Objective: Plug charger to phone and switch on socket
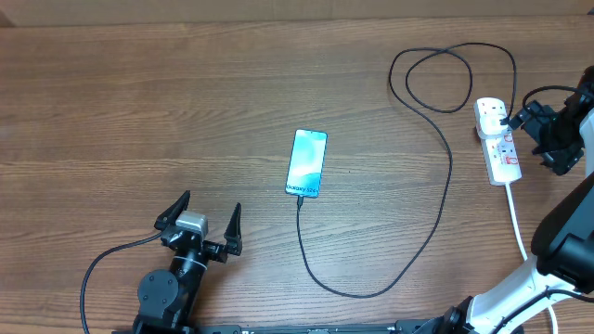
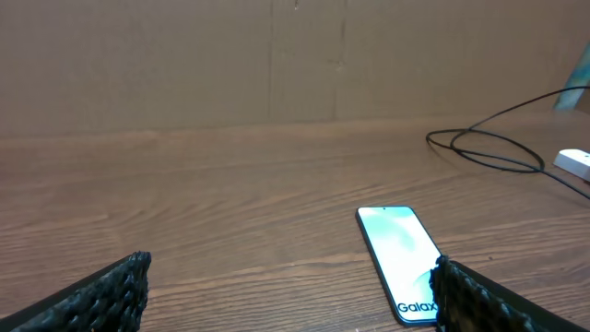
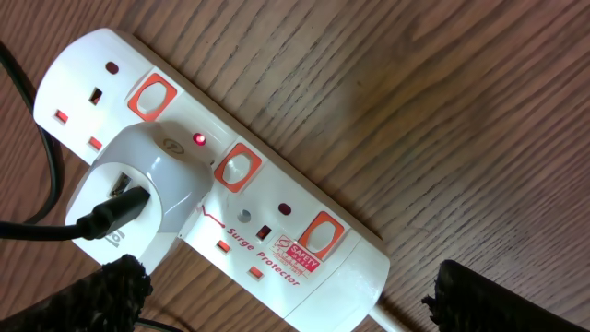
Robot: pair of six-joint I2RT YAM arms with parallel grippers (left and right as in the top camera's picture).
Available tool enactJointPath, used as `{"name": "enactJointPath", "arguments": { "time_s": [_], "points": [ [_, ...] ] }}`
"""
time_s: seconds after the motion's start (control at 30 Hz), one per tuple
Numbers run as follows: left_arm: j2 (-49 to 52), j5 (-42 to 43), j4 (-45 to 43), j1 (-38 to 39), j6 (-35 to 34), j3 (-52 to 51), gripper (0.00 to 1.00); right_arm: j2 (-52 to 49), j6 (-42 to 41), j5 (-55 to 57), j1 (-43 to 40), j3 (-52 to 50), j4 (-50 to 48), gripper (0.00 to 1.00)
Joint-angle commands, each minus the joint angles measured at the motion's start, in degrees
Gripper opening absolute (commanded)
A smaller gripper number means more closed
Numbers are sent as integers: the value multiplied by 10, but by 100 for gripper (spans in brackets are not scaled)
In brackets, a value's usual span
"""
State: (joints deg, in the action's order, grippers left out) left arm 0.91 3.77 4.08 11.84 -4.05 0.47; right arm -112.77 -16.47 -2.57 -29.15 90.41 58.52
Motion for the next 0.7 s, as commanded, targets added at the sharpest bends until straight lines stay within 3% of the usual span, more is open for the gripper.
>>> {"name": "enactJointPath", "arguments": {
  "time_s": [0.0, 0.37, 0.67],
  "points": [
    [-7, -8, 2, -3, 11, -2, 100, 42, 3, 3, 6, 7, -1, 100],
    [-7, -8, 2, -3, 11, -2, 100, 169, 3, 3, 50, 7, -1, 100],
    [-7, -8, 2, -3, 11, -2, 100, 259, 3, 3, 162, 7, -1, 100]
  ]
}}
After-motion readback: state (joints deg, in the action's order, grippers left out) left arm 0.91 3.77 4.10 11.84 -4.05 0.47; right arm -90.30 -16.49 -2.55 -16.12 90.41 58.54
